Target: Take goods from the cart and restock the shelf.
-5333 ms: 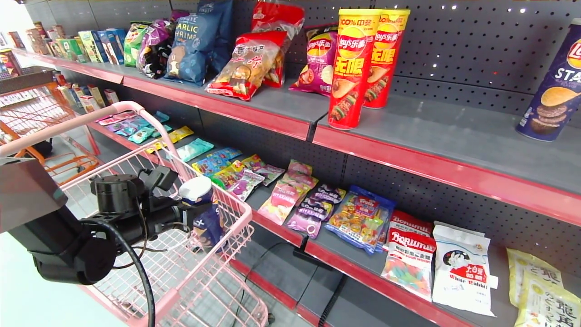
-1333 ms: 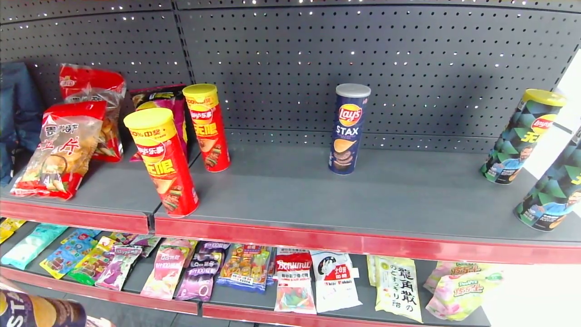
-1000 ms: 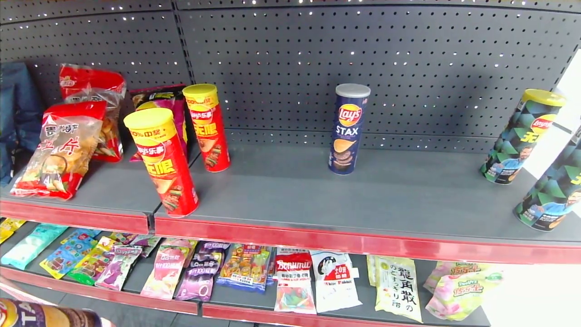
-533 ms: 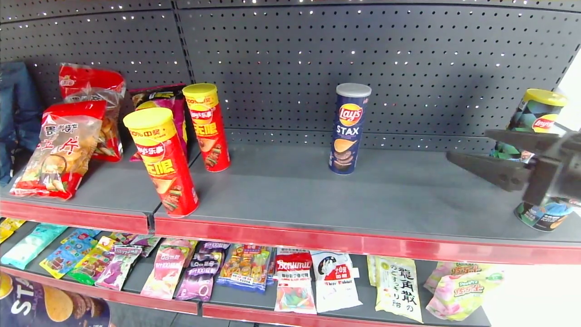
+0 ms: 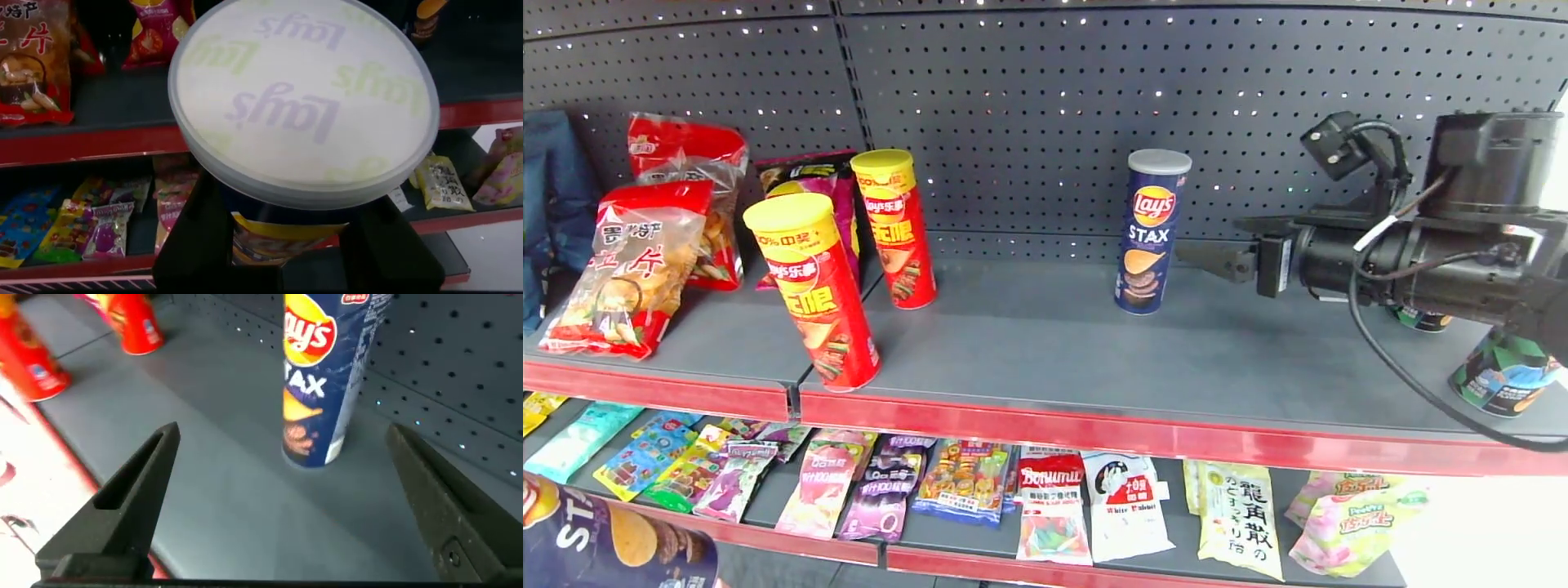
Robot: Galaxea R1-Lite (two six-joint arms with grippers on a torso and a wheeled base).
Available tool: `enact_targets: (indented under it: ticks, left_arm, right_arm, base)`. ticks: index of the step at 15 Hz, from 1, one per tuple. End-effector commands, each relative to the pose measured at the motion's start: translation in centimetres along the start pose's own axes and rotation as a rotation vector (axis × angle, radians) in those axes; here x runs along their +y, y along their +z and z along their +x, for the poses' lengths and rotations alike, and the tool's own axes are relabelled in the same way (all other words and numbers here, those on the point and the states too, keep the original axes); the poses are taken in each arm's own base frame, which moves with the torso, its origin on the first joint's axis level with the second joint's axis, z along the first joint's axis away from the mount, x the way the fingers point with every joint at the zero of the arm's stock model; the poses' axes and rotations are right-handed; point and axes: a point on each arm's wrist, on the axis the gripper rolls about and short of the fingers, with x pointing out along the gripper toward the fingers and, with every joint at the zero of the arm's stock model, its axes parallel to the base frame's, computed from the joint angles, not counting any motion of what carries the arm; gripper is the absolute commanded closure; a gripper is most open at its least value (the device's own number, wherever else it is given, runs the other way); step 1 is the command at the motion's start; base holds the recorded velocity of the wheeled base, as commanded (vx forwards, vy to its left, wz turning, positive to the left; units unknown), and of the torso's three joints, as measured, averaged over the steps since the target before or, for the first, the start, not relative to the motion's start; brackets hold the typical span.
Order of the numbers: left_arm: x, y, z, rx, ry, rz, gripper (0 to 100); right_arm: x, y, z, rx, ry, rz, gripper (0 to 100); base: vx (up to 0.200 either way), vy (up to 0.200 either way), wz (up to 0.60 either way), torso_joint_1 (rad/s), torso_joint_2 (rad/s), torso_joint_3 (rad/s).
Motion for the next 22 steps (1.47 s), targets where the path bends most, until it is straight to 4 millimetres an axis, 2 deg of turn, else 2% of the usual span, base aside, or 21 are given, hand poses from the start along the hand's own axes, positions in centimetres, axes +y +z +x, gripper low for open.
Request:
enact_targets:
  ticks: [1,5,14,19,22]
  left_arm:
    - [0.0,0.1,0.3,0.011,0.001,-0.002,100]
    - [0.0,0.2,0.2,0.008,0.001,0.000,100]
    - [0.1,0.2,0.3,0.009,0.003,0.026,100]
    - [0.1,0.2,0.3,0.012,0.003,0.026,100]
    - [0.1,0.2,0.3,0.012,0.003,0.026,100]
  right_arm:
    - [-1.2,-1.1,3.2,0.041,-0.019,0.012,0]
    - [-2.4,-0.5,4.9,0.018,-0.042,0.011,0]
    - [-3.5,0.5,8.0,-0.031,-0.042,0.017,0]
    - [-3.2,0.4,8.7,-0.029,-0.028,0.014,0]
    - [-3.4,1.3,9.9,-0.069,-0.027,0.002,0]
  base:
    - [0.000,0.000,0.00,0.000,0.00,0.000]
    - [0.000,0.000,0.00,0.000,0.00,0.000]
    - [0.000,0.000,0.00,0.000,0.00,0.000]
    - [0.000,0.000,0.00,0.000,0.00,0.000]
    - [0.000,0.000,0.00,0.000,0.00,0.000]
